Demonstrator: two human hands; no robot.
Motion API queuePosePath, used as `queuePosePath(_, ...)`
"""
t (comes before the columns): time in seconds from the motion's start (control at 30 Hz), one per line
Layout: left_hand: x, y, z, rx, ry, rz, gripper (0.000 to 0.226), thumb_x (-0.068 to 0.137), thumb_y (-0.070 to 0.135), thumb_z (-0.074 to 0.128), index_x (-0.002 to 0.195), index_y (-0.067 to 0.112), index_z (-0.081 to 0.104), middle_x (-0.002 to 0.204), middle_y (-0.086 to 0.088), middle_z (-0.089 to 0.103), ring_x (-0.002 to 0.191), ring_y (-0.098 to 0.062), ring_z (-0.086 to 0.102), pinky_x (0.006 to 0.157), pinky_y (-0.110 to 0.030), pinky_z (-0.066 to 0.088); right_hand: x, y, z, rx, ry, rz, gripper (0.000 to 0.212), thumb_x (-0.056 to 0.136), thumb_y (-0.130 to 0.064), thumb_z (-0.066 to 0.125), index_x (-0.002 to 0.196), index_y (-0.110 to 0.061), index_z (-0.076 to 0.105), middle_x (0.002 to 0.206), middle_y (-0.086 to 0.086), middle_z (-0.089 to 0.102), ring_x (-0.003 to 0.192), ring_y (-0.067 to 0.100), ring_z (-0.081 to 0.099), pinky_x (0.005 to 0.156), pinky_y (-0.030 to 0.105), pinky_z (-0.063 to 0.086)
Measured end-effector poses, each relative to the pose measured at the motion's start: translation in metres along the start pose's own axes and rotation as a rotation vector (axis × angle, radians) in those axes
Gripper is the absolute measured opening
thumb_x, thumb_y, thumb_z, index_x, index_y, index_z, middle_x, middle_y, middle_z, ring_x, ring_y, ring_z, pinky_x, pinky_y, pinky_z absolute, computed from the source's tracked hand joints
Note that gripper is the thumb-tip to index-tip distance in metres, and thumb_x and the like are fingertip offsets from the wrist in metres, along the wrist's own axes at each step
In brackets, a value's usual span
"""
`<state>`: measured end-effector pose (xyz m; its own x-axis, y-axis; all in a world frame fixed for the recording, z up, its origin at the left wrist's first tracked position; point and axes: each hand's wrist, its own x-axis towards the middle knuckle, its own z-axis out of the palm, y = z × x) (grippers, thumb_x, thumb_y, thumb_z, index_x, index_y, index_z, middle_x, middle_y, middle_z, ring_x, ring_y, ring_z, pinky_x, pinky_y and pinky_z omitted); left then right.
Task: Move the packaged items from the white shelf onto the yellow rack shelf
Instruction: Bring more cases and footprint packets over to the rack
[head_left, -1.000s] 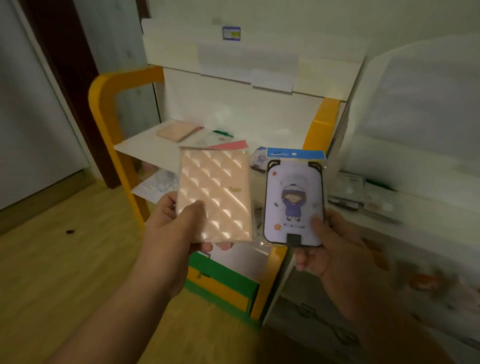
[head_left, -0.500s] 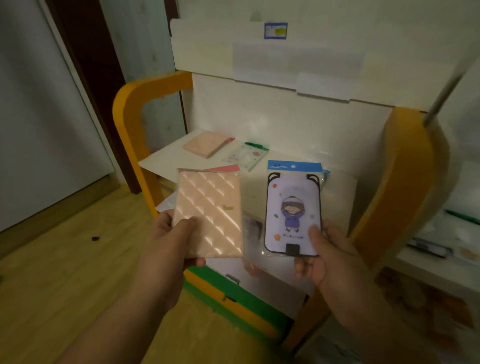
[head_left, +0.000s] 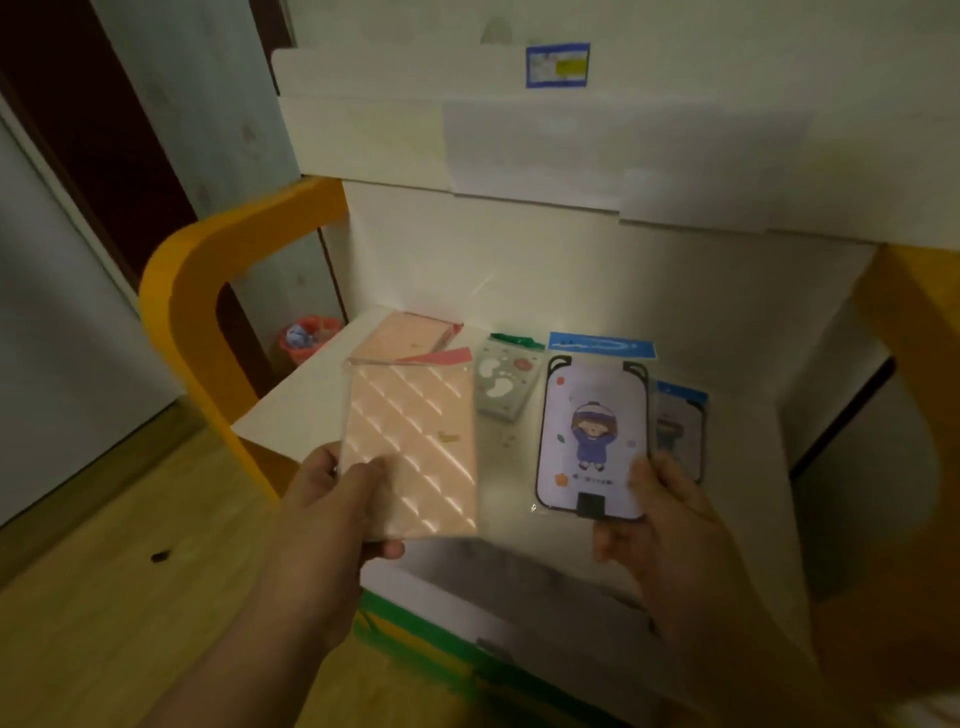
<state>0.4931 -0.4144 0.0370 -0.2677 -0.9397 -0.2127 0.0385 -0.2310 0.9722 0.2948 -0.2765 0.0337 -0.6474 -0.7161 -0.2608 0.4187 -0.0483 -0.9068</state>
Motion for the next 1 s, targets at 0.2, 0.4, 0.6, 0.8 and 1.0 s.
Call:
queuePosePath(0.2,0.075,0.01,0.03,0.045,-0.176,-0.055,0.02,0.095,0.027,0.055,0.115,0.023,0.058,0.107,-0.002,0.068,0.094,-0.027,0.067,0.067,-0.043,0.059,0.02,0.002,0.005,-0.029,0.225,-0.096,0.025,0.103,-0.023,0.044,0.119,-0.015,0.06,0.091,0.015,0.072,0.054,0.022,0.058,0.047,0.032,0.052)
queuePosePath(0.4,0.127,0.013,0.05,0.089,-0.318,-0.037,0.018,0.098,0.024,0.051,0.113,0.019,0.059,0.106,-0.006,0.068,0.088,-0.028,0.067,0.052,-0.033,0.051,0.034,0.009,0.025,-0.063,0.359,-0.107,0.027,0.102,-0.026,0.045,0.12,-0.01,0.059,0.085,0.012,0.073,0.054,0.019,0.059,0.048,0.031,0.053)
queuePosePath(0.6,0.192,0.022,0.021,0.176,-0.324,-0.012,0.02,0.099,0.025,0.05,0.117,0.019,0.057,0.105,-0.004,0.067,0.09,-0.027,0.066,0.052,-0.031,0.052,0.052,0.014,0.053,-0.055,0.381,-0.13,0.029,0.1,-0.026,0.048,0.118,-0.008,0.061,0.087,0.015,0.072,0.055,0.022,0.055,0.048,0.032,0.052)
queuePosePath(0.8,0.277,0.026,-0.012,0.357,-0.233,-0.003,0.028,0.091,0.024,0.055,0.117,0.015,0.058,0.107,-0.011,0.067,0.09,-0.029,0.066,0.063,-0.04,0.057,0.061,0.025,0.072,-0.049,0.368,-0.119,0.026,0.099,-0.025,0.048,0.113,-0.008,0.061,0.087,0.015,0.072,0.054,0.02,0.058,0.047,0.031,0.052)
queuePosePath(1.0,0.3,0.025,-0.011,0.479,-0.203,0.072,0.032,0.088,0.025,0.059,0.119,0.018,0.058,0.102,-0.009,0.067,0.08,-0.027,0.067,0.052,-0.029,0.049,0.066,0.029,0.089,-0.083,0.333,-0.065,0.025,0.098,-0.026,0.049,0.106,-0.006,0.062,0.085,0.015,0.073,0.056,0.024,0.057,0.048,0.033,0.052)
